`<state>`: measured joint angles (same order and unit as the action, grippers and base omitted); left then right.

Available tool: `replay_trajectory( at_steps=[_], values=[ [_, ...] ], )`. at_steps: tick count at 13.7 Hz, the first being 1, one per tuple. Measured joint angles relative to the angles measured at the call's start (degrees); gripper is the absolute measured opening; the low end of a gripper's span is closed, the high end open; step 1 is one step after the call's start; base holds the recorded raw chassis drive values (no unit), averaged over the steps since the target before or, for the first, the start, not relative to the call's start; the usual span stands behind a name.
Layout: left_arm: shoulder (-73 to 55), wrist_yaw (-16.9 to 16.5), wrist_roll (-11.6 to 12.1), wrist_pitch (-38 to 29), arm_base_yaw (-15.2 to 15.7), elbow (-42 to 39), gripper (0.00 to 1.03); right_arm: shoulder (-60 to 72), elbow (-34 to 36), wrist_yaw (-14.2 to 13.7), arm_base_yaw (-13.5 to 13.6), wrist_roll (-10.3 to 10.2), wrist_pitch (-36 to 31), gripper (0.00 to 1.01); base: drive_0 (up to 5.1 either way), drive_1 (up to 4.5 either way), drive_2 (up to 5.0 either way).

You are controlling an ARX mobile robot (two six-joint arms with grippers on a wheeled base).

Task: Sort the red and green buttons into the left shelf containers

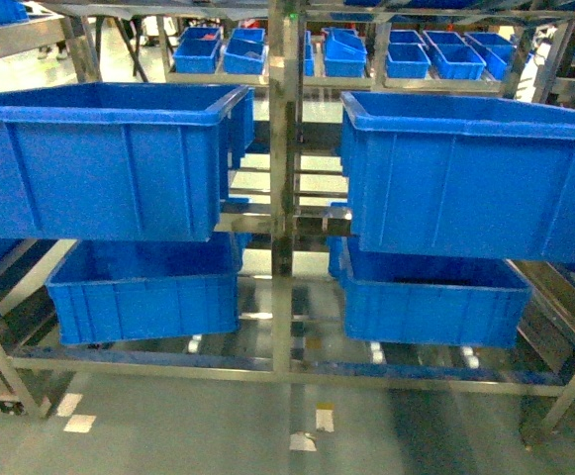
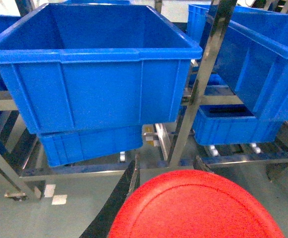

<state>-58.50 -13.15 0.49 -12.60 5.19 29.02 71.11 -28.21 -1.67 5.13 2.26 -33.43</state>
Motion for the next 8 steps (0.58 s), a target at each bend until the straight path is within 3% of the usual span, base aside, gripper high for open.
replay_trajectory(
  at_steps=[4,8],
  values=[
    [0.0,0.0,0.0,0.0,0.0,0.0,0.26,0.0,0.0,0.0,0.0,0.0,0.0,0.25,0.0,4.17,-4.2],
    [-0.3,-0.1,0.0,-0.1,-0.1,0.0,0.26,0.1,0.0,0.0,0.0,0.0,-0.2,0.25,0.0,0.46,-0.5]
  ],
)
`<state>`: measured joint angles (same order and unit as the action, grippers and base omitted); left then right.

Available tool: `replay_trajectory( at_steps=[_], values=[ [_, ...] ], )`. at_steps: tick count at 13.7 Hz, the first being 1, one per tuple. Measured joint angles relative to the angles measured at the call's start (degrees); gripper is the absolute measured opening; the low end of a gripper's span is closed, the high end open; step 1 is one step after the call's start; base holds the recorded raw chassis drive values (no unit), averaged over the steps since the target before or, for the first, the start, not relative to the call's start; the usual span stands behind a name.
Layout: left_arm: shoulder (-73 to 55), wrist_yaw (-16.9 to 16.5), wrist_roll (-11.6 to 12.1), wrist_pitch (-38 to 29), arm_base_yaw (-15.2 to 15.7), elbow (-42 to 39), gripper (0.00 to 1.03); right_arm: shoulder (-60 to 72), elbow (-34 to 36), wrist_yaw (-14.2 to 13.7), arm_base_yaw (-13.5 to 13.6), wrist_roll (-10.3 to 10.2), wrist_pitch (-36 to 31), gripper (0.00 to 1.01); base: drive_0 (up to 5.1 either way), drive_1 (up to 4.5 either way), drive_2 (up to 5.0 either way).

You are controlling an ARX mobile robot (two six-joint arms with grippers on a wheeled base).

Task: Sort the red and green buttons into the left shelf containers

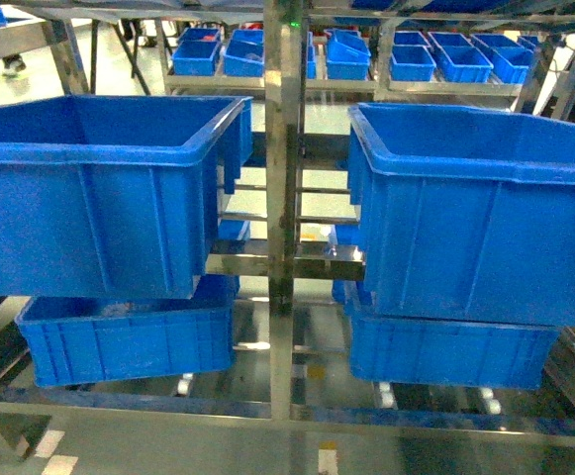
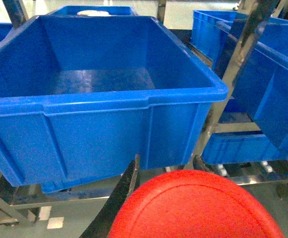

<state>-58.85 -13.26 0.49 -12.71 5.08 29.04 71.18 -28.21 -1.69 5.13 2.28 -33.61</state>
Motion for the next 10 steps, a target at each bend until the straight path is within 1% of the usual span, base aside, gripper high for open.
replay_trajectory(
  at_steps=[4,5,6,7,8,9,10],
  values=[
    [0.0,0.1,0.0,0.1,0.2,0.0,0.26,0.0,0.0,0.0,0.0,0.0,0.3,0.25,0.0,0.0,0.0],
    [0.0,0.1,0.0,0.1,0.2,0.0,0.26,1.0,-1.0,0.1,-0.2,-0.4,1.4,0.25,0.0,0.0,0.0],
    [0.0,0.1,0.0,0.1,0.2,0.0,0.26,3.5,-3.4,0.2,-0.5,-1.4,1.9,0.25,0.0,0.0,0.0],
    [0.0,0.0,0.0,0.1,0.0,0.0,0.26,8.9,-8.7,0.2,-1.1,-3.3,1.3,0.25,0.0,0.0,0.0],
    [0.0,0.0,0.0,0.1,0.0,0.0,0.26,13.5,-13.2,0.0,-1.0,-4.3,-0.2,0.25,0.0,0.0,0.0],
    [0.0,0.1,0.0,0.1,0.1,0.0,0.26,17.3,-17.1,-0.3,-1.0,-4.7,-0.2,0.25,0.0,0.0,0.0],
    [0.1,0.1,0.0,0.1,0.1,0.0,0.26,21.9,-22.5,-1.5,-0.6,-5.4,1.9,0.25,0.0,0.0,0.0]
  ],
)
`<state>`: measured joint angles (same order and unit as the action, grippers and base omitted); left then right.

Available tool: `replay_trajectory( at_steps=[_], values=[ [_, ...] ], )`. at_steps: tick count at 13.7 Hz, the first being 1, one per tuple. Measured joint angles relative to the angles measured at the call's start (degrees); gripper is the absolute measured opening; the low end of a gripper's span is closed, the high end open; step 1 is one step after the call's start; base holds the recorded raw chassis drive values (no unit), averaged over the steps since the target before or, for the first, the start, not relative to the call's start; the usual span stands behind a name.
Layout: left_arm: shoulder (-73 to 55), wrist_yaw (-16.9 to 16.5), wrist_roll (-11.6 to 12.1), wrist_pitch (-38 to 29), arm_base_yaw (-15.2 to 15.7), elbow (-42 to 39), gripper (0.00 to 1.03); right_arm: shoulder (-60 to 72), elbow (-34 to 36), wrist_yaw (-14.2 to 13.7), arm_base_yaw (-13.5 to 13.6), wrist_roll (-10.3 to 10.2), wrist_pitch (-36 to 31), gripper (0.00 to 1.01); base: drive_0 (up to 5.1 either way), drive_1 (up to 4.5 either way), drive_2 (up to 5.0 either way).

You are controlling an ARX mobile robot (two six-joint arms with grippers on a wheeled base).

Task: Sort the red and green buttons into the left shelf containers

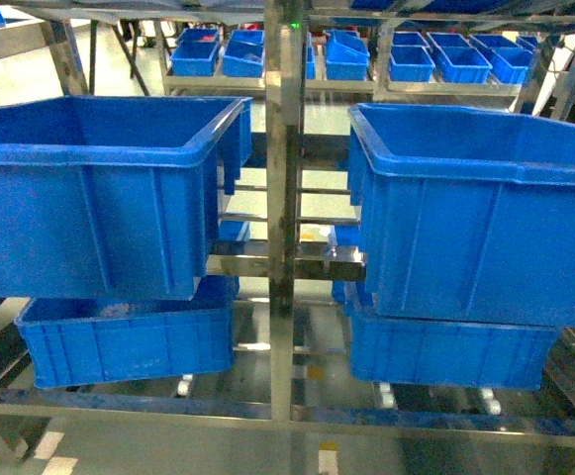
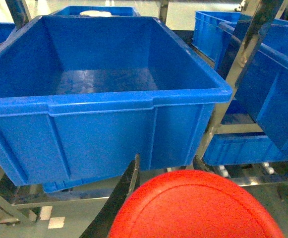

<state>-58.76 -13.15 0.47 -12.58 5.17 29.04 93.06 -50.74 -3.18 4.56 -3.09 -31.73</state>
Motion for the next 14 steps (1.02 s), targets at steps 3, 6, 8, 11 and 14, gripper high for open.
replay_trajectory(
  at_steps=[3,6,8,11,14],
  values=[
    [0.0,0.0,0.0,0.0,0.0,0.0,0.26,20.2,-26.3,-4.4,-0.7,-2.1,10.4,0.25,0.0,0.0,0.0],
    [0.0,0.0,0.0,0.0,0.0,0.0,0.26,35.7,-49.0,-4.3,-2.2,-2.0,17.1,0.34,0.0,0.0,0.0],
    [0.0,0.0,0.0,0.0,0.0,0.0,0.26,32.2,-41.1,-5.2,-2.4,0.2,7.3,0.65,0.0,0.0,0.0],
    [0.0,0.0,0.0,0.0,0.0,0.0,0.26,8.9,-10.6,-6.7,-1.5,6.0,-13.9,0.97,0.0,0.0,0.0],
    [0.0,0.0,0.0,0.0,0.0,0.0,0.26,-9.6,13.9,-4.0,-0.4,4.4,-7.9,0.98,0.0,0.0,0.0]
  ],
)
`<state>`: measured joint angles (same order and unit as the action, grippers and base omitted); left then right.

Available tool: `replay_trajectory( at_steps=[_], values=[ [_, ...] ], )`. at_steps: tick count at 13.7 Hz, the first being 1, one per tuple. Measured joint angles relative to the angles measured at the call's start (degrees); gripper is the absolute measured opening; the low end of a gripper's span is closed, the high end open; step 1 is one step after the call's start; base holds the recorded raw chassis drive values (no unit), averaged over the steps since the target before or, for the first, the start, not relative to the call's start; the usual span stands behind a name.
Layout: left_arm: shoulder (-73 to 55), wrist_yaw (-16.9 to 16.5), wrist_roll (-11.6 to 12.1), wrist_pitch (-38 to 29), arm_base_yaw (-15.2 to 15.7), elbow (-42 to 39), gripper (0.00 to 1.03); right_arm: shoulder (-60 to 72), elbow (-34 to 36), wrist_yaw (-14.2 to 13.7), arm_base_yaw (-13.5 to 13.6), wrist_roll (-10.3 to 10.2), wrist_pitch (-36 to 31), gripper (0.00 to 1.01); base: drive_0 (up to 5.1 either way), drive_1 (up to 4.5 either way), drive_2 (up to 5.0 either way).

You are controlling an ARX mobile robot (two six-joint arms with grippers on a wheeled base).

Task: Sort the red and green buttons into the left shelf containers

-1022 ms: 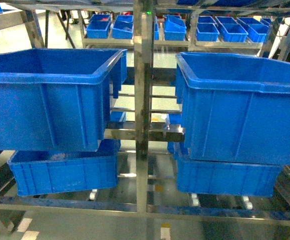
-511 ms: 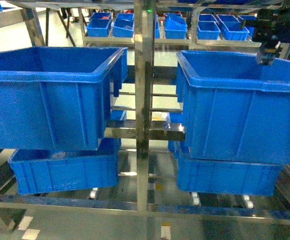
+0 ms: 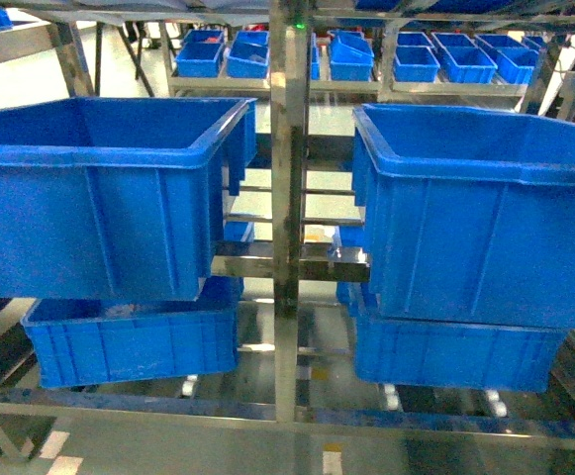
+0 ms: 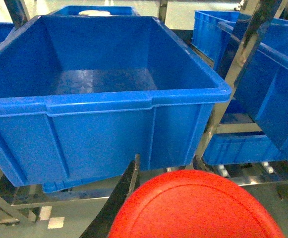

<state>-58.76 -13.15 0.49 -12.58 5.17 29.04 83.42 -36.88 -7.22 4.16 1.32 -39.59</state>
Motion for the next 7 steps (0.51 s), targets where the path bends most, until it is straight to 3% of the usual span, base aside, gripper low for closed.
replay_trajectory(
  at_steps=[3,7],
  values=[
    [0.0,0.0,0.0,0.0,0.0,0.0,0.26,-9.4,3.9,0.4,0.9,-0.7,0.0,0.98,0.0,0.0,0.0],
    [-1.3,0.4,0.3,-1.9,0.0,0.5,0.26,-8.2,3.9,0.2,1.1,-0.7,0.8,0.98,0.0,0.0,0.0]
  ],
)
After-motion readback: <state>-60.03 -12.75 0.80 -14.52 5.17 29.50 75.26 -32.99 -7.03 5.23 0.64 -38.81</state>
